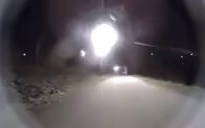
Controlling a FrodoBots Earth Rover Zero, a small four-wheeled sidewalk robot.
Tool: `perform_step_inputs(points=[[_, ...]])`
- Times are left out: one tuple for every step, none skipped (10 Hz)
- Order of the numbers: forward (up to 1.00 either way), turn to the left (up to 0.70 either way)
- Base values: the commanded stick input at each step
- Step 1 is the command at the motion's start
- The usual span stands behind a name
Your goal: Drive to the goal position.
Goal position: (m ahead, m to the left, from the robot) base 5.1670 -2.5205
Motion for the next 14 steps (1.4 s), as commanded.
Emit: perform_step_inputs(points=[[1.0,0.0],[1.0,-0.14],[1.0,-0.35],[1.0,-0.12],[1.0,0.0],[1.0,0.0],[1.0,0.0],[1.0,0.0],[1.0,0.0],[1.0,0.0],[1.0,0.0],[1.0,0.0],[1.0,-0.01],[1.0,-0.04]])
